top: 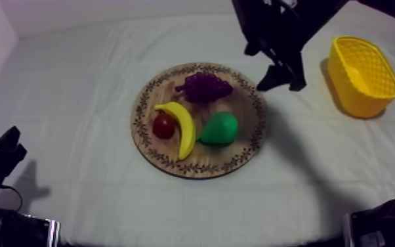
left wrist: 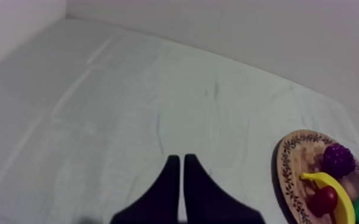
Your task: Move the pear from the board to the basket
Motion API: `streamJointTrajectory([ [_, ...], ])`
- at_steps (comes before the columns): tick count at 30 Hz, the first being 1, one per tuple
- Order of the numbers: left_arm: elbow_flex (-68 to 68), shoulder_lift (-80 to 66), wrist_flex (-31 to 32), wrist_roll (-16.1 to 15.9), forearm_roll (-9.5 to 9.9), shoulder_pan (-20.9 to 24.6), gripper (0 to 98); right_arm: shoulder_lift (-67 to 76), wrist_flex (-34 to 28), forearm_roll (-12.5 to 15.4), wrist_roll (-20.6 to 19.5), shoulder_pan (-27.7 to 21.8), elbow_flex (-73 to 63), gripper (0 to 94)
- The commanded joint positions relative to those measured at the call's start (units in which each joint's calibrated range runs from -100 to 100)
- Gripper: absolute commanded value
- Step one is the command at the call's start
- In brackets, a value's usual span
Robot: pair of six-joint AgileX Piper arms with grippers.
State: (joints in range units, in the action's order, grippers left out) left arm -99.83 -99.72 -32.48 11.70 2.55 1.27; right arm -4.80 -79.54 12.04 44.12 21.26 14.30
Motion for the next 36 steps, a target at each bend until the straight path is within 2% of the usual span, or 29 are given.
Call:
streamJointTrajectory([
  [1, 0.1, 0.0, 0.0, 0.0, 0.01, 0.0, 0.1, -1.7, -0.5, -0.2, 0.0, 0.4, -0.9, 77.6],
  [9, 0.1, 0.0, 0.0, 0.0, 0.01, 0.0, 0.1, -10.4, -1.5, -0.7, -0.2, 2.2, -4.2, 82.3],
  [24, 0.1, 0.0, 0.0, 0.0, 0.01, 0.0, 0.1, -24.3, -0.2, -1.9, -1.6, 5.1, -8.5, 81.8],
  [32, 0.1, 0.0, 0.0, 0.0, 0.01, 0.0, 0.1, -28.4, 3.8, -2.2, -2.1, 6.3, -8.3, 78.5],
  [36, 0.1, 0.0, 0.0, 0.0, 0.01, 0.0, 0.1, -30.0, 4.4, -1.7, -1.5, 6.3, -8.7, 69.9],
])
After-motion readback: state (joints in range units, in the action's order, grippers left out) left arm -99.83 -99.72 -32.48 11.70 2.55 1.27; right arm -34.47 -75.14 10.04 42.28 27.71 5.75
